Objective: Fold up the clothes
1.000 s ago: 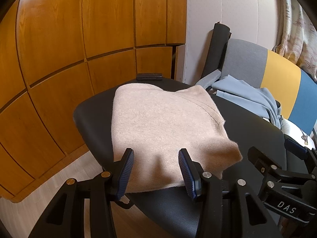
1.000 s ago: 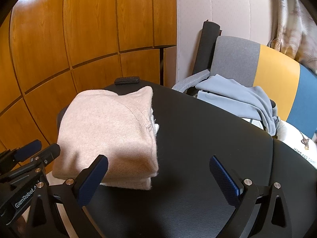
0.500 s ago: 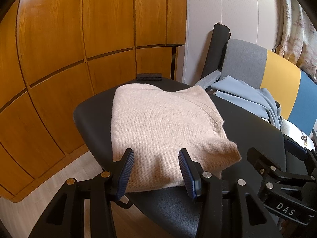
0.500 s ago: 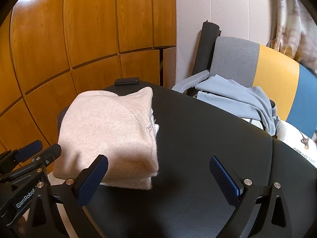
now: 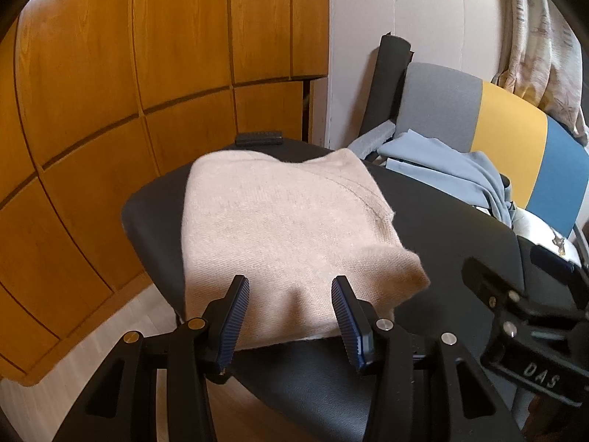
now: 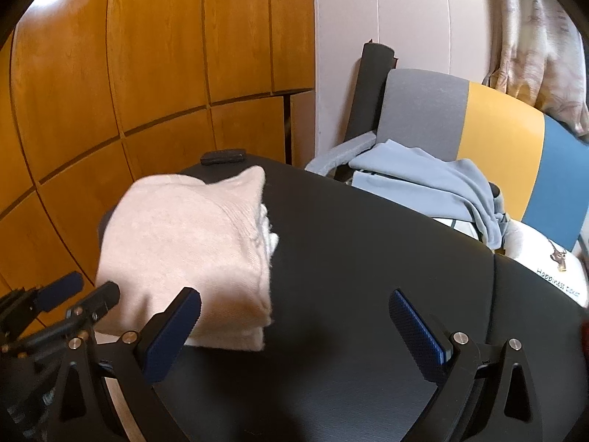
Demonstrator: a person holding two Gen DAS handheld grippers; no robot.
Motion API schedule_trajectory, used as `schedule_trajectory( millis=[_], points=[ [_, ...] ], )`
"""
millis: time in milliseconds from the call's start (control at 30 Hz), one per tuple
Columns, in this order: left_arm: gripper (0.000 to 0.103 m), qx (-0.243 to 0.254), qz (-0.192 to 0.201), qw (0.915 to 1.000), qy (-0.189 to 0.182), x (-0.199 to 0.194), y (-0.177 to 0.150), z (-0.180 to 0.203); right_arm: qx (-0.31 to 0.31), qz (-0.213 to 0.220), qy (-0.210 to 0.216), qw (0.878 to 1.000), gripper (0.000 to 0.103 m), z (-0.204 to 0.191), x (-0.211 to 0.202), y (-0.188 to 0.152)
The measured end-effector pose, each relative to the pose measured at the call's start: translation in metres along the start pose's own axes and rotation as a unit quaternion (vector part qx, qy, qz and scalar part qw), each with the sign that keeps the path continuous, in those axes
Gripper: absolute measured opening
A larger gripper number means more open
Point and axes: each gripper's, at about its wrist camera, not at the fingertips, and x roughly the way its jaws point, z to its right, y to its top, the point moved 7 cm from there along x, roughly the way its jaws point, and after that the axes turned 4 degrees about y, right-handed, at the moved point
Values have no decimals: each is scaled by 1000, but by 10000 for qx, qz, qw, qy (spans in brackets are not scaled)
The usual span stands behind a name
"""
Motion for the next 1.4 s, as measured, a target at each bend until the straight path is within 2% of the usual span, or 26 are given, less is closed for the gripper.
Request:
schedule_trajectory(
  millis=[467, 767, 1067, 1200, 1267, 1400],
  points=[
    [47, 296, -81, 9994, -131, 7, 13, 44, 390, -77, -70, 9992, 103, 39, 14, 4],
    [47, 358, -74, 9992, -136, 1, 15, 49, 422, -43, -287, 9987, 103, 57, -5, -10],
    [47, 585, -18, 9975, -406, -15, 15, 80, 542, 72, -429, 9976, 103, 76, -25, -15],
    [47, 879, 69, 9938, -677, -25, 9, 110, 676, 214, -954, 9929, 103, 102, -47, -26],
    [47, 1046, 59, 9910, -835, -27, 4, 129, 735, 146, -1212, 9898, 103, 116, -56, -33],
    [47, 1386, 13, 9808, -1372, -38, -7, 179, 1045, 17, -1781, 9784, 103, 157, -85, -52]
  ],
)
